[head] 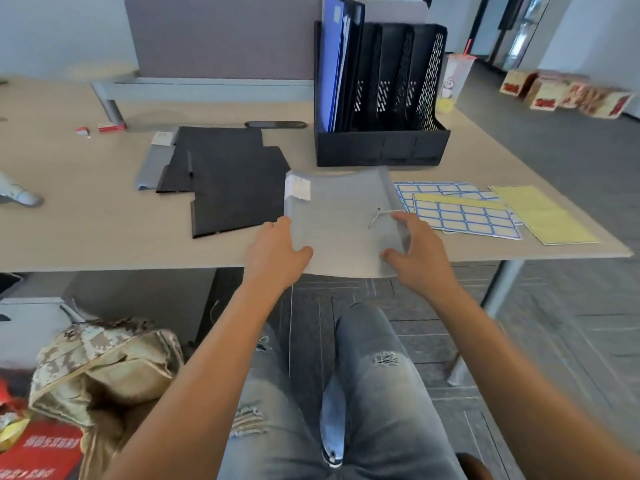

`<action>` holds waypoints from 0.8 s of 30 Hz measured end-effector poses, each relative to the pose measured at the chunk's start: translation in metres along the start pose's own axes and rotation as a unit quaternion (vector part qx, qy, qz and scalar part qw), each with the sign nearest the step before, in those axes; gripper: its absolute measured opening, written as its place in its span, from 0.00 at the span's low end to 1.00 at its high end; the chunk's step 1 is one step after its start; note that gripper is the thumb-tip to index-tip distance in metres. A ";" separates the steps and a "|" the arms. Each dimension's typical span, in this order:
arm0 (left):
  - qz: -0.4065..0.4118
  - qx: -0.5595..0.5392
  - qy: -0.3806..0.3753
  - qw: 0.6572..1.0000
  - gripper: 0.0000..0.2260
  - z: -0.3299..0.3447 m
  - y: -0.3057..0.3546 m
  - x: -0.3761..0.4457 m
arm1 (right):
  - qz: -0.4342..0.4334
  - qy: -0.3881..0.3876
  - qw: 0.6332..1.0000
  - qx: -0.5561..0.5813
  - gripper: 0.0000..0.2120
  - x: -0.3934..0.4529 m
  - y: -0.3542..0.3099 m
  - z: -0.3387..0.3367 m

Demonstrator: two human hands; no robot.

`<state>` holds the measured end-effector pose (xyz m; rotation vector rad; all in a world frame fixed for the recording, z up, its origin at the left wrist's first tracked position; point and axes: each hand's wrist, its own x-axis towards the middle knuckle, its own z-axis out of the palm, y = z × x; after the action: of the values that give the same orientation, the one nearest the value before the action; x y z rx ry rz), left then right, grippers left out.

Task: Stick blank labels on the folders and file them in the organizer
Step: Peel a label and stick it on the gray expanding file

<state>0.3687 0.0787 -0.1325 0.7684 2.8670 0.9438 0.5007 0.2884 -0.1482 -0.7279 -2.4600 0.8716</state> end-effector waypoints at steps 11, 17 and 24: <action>0.114 0.155 -0.047 0.980 0.22 0.040 0.055 0.012 | 0.000 -0.008 0.996 -0.088 0.28 -0.004 0.015 -0.009; 0.076 0.196 -0.038 0.977 0.18 0.060 0.074 0.018 | 0.005 0.025 0.995 -0.101 0.23 0.002 0.039 -0.032; 0.120 0.114 -0.025 0.986 0.19 0.099 0.138 0.043 | 0.047 0.081 0.991 -0.091 0.21 0.013 0.087 -0.069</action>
<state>0.4094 0.2491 -0.1302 1.1613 2.9183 0.6047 0.5565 0.3846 -0.1546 -0.9461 -2.3974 0.5986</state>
